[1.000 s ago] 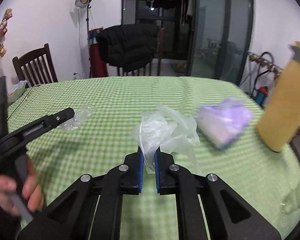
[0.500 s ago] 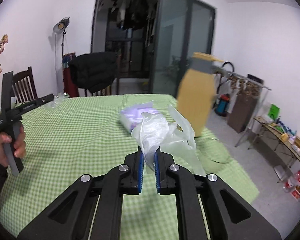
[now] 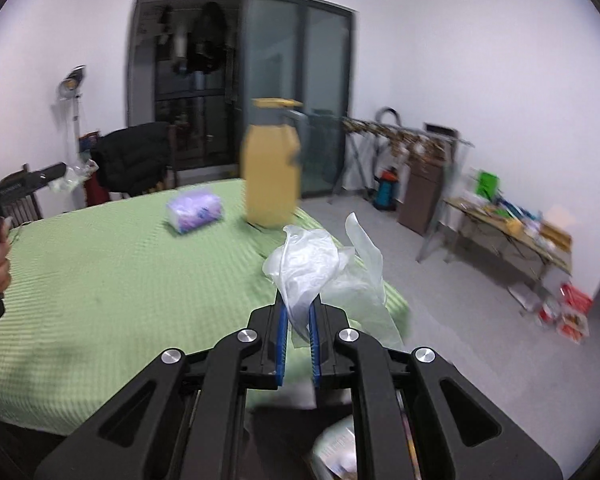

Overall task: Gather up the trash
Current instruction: 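Carry the plastic wrap and plastic bag over to the trash bag, then open both tools to drop the wrap and bag into the trash bag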

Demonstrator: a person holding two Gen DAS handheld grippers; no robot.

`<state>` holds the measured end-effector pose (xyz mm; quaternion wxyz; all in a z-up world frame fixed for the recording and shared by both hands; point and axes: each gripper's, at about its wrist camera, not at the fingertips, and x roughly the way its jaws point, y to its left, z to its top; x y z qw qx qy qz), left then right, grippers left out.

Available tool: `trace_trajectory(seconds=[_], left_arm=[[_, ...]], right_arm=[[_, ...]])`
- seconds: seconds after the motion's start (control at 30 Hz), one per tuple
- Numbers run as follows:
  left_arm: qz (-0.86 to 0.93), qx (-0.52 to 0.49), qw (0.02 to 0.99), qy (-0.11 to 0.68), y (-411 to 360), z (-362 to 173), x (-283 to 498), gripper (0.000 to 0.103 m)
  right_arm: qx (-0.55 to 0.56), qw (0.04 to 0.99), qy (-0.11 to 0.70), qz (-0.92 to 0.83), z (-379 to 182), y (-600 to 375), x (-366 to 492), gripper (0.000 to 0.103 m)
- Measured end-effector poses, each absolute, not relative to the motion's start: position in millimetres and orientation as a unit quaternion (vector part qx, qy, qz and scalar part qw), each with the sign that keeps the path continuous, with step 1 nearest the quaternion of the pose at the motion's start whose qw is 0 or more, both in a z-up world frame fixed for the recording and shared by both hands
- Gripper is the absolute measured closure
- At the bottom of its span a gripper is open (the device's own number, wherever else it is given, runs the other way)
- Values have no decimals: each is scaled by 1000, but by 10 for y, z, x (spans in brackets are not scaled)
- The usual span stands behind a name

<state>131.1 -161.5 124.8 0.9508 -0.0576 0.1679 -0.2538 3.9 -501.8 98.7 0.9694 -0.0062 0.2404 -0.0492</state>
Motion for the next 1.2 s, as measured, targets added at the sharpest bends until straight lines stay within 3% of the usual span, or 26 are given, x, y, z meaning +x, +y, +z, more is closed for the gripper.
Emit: trace_trajectory(seconds=[0.23, 0.6, 0.7, 0.87, 1.0, 1.2], left_arm=[[-353, -21, 912, 206, -2570, 957, 1007, 68], [-415, 10, 870, 267, -3608, 441, 880, 68], [-422, 21, 861, 282, -3819, 308, 880, 68], [-434, 36, 848, 300, -4078, 152, 847, 68], [-445, 61, 833, 324, -4320, -37, 794, 67], [-454, 86, 814, 351, -4630, -332, 693, 66]], right_arm=[[103, 941, 307, -99, 308, -5939, -259, 93], [291, 861, 399, -118, -989, -6922, 109, 93], [342, 845, 394, -115, -1217, -7089, 183, 76], [330, 834, 420, -139, -1297, -7147, 258, 70], [317, 844, 414, -127, -1214, -7108, 152, 51], [291, 854, 396, -169, -1009, -7167, -157, 51]])
